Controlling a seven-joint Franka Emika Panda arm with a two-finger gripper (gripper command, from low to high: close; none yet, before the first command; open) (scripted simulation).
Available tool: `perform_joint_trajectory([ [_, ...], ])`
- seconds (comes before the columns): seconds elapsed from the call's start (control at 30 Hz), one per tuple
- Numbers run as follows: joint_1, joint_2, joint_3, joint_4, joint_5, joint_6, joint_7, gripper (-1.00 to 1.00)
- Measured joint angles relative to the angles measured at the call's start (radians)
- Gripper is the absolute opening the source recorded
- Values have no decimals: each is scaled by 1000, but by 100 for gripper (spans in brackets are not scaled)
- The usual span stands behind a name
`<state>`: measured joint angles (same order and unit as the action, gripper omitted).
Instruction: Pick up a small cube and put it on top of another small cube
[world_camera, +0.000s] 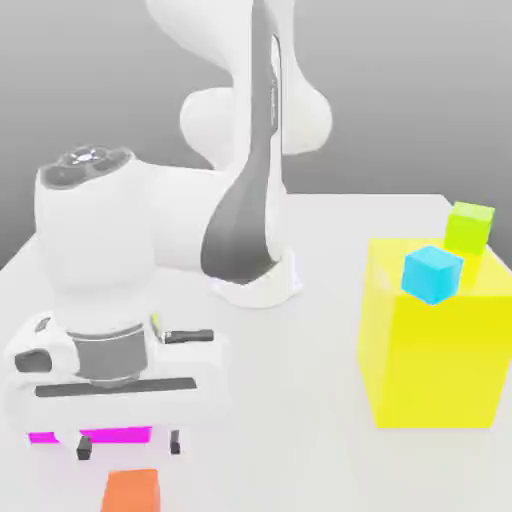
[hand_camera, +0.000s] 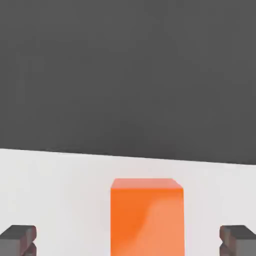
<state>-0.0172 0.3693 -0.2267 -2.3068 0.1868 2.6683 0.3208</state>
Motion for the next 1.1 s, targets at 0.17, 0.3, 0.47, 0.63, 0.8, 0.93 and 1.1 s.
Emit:
perform_joint_trajectory([
  [0.17,-40,130,48,25,47,97,-38,-100],
  [0.3,-40,130,48,25,47,96,-38,-100],
  [0.47,-15,37,14,5,5,24,-7,-100],
  [0.63,-87,-9,-89,78,17,-107,76,-100],
  [0.8,-212,70,-167,191,96,-162,133,-100],
  [0.93,-245,134,-144,206,136,-117,116,100],
  [1.1,-247,138,-145,209,137,-116,118,100],
])
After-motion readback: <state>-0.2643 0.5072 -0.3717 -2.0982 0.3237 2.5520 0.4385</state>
